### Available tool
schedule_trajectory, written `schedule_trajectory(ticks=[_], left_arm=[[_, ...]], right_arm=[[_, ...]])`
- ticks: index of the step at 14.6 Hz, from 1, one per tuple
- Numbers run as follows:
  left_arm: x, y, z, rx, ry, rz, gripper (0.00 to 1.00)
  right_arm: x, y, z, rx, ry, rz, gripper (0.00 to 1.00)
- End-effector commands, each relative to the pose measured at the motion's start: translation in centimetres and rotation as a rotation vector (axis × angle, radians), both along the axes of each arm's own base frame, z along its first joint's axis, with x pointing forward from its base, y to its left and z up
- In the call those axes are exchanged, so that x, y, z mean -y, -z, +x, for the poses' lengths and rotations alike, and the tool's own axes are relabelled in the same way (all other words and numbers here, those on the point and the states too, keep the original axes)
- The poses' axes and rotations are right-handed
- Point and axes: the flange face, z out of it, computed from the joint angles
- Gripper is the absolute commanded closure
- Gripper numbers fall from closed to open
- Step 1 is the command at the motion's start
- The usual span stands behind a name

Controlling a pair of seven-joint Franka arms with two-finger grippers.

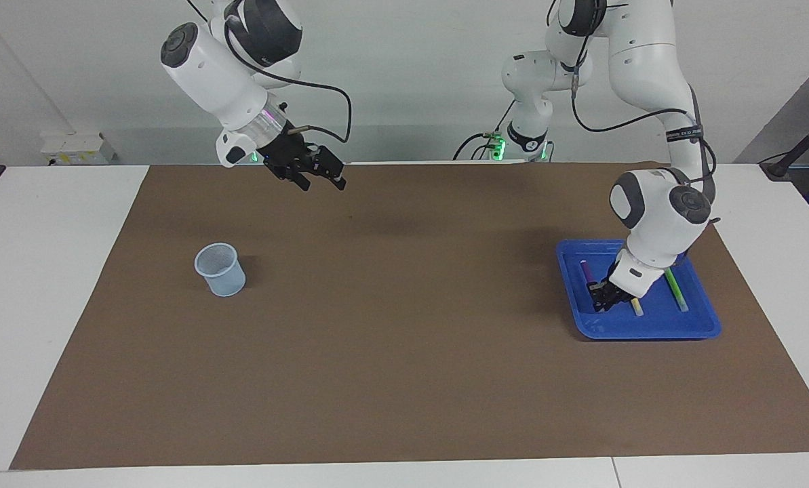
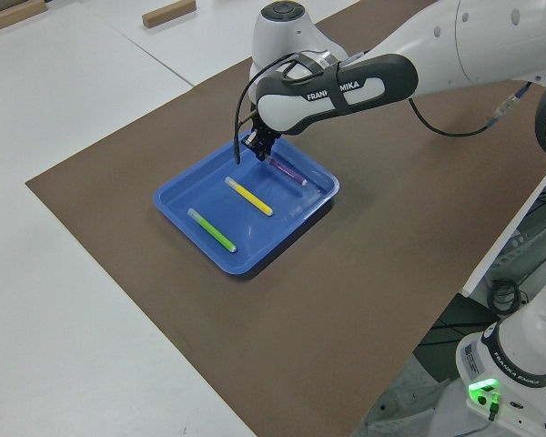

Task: Transfer and insert pens with both arms
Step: 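Lower the left gripper onto the purple pen and close on it, then lift the purple pen with the left gripper toward the right gripper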

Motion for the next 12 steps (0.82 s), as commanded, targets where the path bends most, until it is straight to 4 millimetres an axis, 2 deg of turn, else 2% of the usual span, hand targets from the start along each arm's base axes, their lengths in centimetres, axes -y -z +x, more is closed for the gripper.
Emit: schedule_trajectory(ticks=[1,7,10,12], left_arm=[[-0.3,-1.2,0.7,-0.024,0.004,-0.015,1.00],[-0.7,-4.9,1.4,-0.049,-0.056,-0.081,1.00],[-0.6,-7.1,2.2,-0.041,-0.226,-0.148,1.00],[0.1,-7.8,2.6,-0.037,-0.364,-0.192,1.00]], right_arm=[[0.0,-0.1,-0.7,0.003,0.033,0.024,0.00],[-0.2,-0.4,-0.8,-0.001,0.020,0.024,0.00],[-0.2,-0.8,-0.6,0.008,0.021,0.024,0.00],[-0.1,-0.7,-0.6,0.021,0.017,0.015,0.00]])
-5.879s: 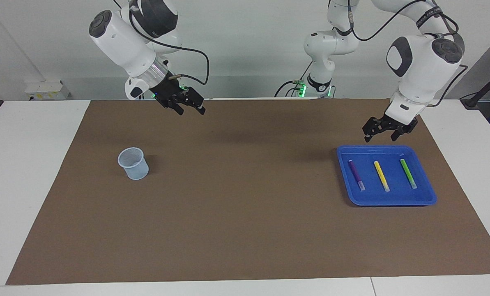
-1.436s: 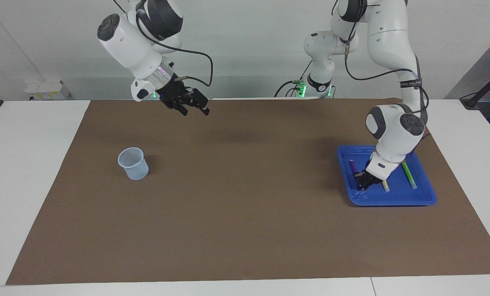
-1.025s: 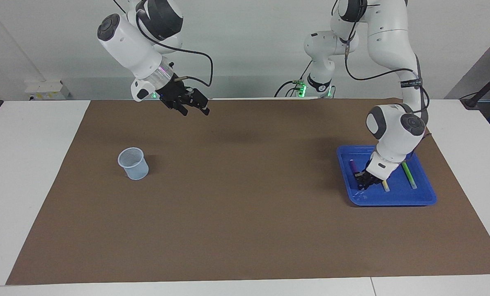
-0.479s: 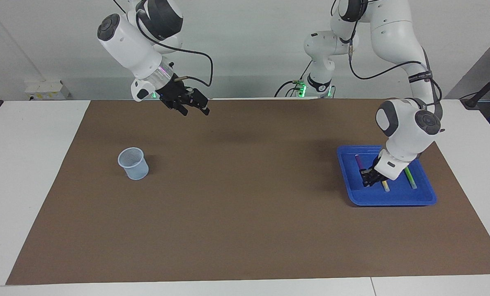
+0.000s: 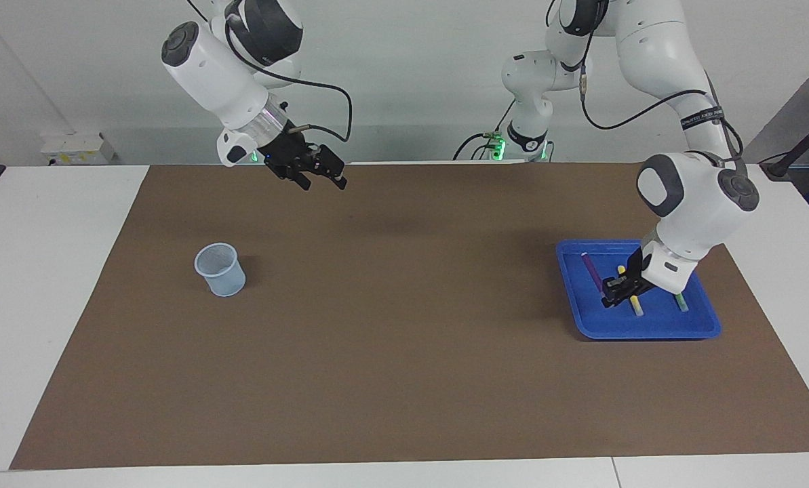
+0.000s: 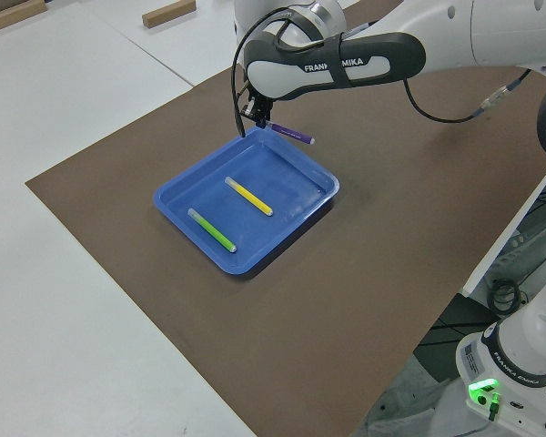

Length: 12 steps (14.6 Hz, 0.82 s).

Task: Transfer and insert pens with both arms
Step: 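Lift the purple pen with the left gripper toward the right gripper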

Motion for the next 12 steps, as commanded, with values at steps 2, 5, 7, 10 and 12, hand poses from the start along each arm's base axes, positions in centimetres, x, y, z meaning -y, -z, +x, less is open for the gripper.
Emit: schedule_trajectory(ticks=[2,5,7,10,12], left_arm=[[1.1,-1.8,0.6,-0.021,-0.198,-0.047,1.00],[1.9,-2.6,0.9,-0.042,-0.378,-0.063,1.00],[2.4,-2.8,1.1,-0.055,-0.509,-0.097,1.00],[3.3,-3.4,1.4,-0.089,-0.667,-0.234,1.00],[4.4,-4.2,1.2,-0.135,-0.712,-0.361,1.00]], right_arm=[[0.1,-0.4,-0.4,0.009,0.035,0.013,0.00],[-0.4,-0.3,-0.6,-0.011,0.066,0.014,0.00],[-1.0,-0.2,-0.8,-0.016,0.057,0.020,0.00],[-1.0,0.2,-0.6,0.002,0.073,0.025,0.00],[-2.2,0.4,-0.8,0.004,0.064,0.043,0.00]])
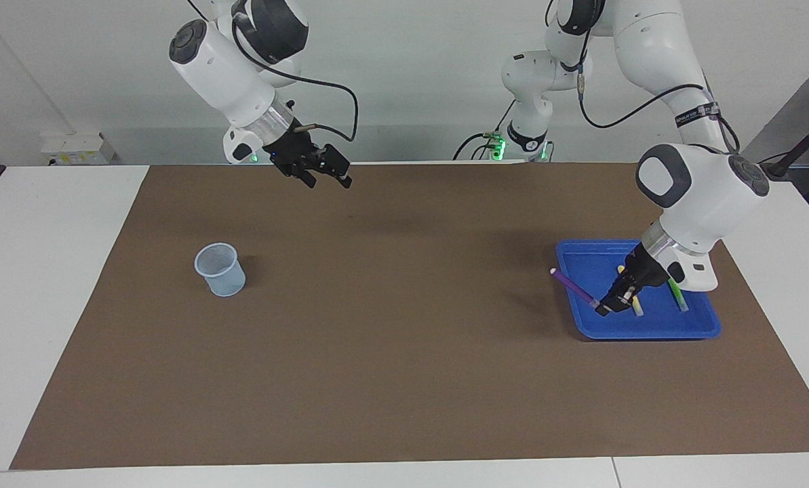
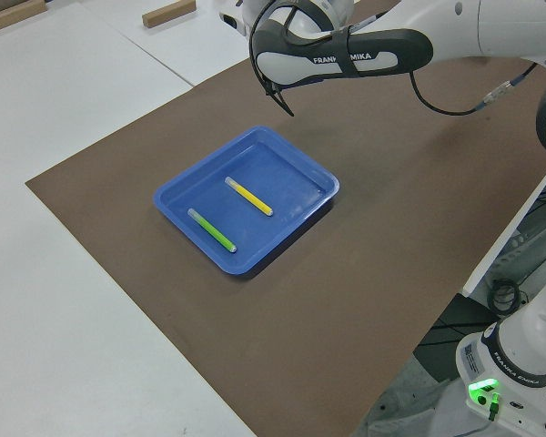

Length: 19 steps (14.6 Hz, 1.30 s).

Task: Transfer and insert pens with both arms
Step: 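Lift the purple pen with the left gripper toward the right gripper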

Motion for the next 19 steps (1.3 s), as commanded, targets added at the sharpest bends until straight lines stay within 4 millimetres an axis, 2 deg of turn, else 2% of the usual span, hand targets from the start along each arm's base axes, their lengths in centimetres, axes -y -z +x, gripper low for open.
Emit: schedule_trajectory(ticks=[1,3,4,6,7,10,12,14,15,17,19], left_arm=[[1.6,-1.3,-0.2,-0.008,-0.066,-0.131,1.00],[3.4,-2.0,-0.5,-0.021,-0.106,-0.209,1.00],[5.3,-2.2,-0.6,-0.027,-0.121,-0.247,1.00],[7.4,-2.8,-0.7,-0.028,-0.175,-0.336,1.00],[9.1,-2.7,-1.2,-0.038,-0.178,-0.343,1.00],[11.7,-2.4,-2.6,-0.057,-0.265,-0.433,1.00],[14.2,-2.6,-4.0,-0.079,-0.256,-0.450,1.00],[16.9,-2.0,-5.4,-0.079,-0.290,-0.448,1.00],[17.2,-1.4,-5.9,-0.084,-0.326,-0.464,1.00],[19.7,-1.3,-8.2,-0.099,-0.333,-0.472,1.00],[21.3,-1.4,-9.8,-0.100,-0.409,-0.473,1.00]], right_arm=[[-1.0,0.4,-0.5,0.008,0.049,0.051,0.00],[-1.5,0.3,-0.4,0.010,0.108,0.060,0.00],[-2.5,0.2,-0.6,0.011,0.114,0.063,0.00],[-2.6,0.2,-0.5,0.012,0.123,0.066,0.00],[-2.5,0.2,-0.4,0.007,0.131,0.079,0.00],[-2.6,-0.7,0.5,-0.006,0.173,0.147,0.00],[-2.8,-1.6,1.3,0.011,0.174,0.156,0.00],[-2.8,-2.0,1.9,0.036,0.198,0.177,0.00],[-2.7,-2.1,2.2,0.046,0.225,0.209,0.00],[-3.1,-2.4,2.8,0.094,0.263,0.231,0.00],[-3.4,-2.3,3.1,0.109,0.285,0.235,0.00]])
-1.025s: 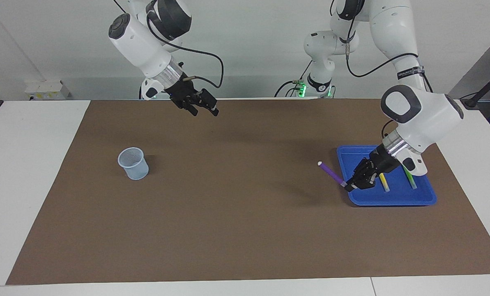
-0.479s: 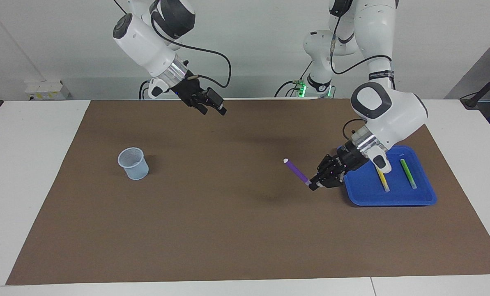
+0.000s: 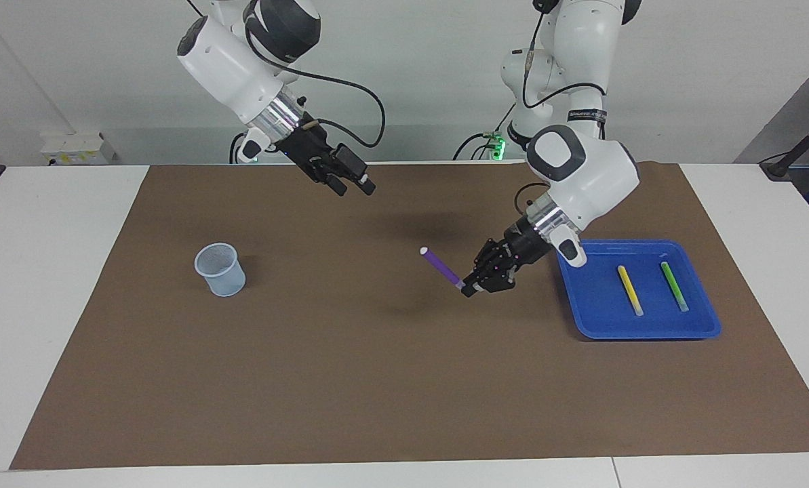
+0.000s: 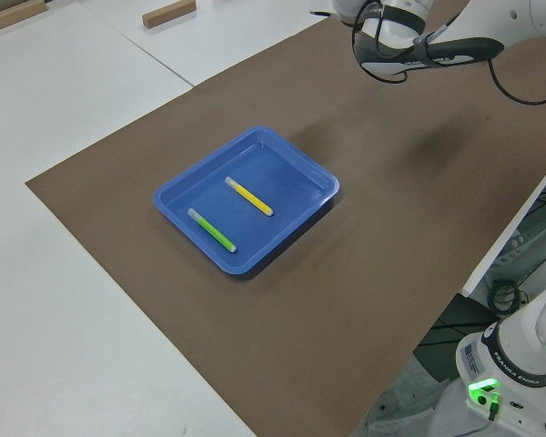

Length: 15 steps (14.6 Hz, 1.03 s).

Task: Transfer and insert pens with both arms
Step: 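Bring the right gripper to the purple pen's tip held by left gripper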

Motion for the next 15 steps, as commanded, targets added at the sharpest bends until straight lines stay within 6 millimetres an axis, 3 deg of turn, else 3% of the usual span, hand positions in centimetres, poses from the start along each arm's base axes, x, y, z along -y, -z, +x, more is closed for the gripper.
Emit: schedule_trajectory(ticks=[1,3,5,7,11,15], left_arm=[[0.9,-0.9,-2.8,-0.038,-0.095,-0.016,1.00],[0.8,-2.1,-3.0,-0.065,-0.140,-0.042,1.00],[1.5,-2.4,-3.5,-0.075,-0.141,-0.049,1.00],[2.5,-2.4,-3.9,-0.090,-0.145,-0.054,1.00],[4.5,-1.1,-6.2,-0.057,-0.167,-0.023,1.00],[4.9,-1.4,-6.6,-0.064,-0.170,-0.029,1.00]], right_arm=[[-0.6,0.3,0.9,0.002,0.044,0.026,0.00],[-1.0,1.6,1.8,0.016,0.061,0.017,0.00],[-2.7,2.3,3.0,0.037,0.060,0.016,0.00],[-3.3,1.8,4.3,0.036,0.077,0.046,0.00],[-4.6,-0.1,4.5,0.035,0.091,0.128,0.00],[-5.3,1.6,5.2,0.070,0.070,0.100,0.00]])
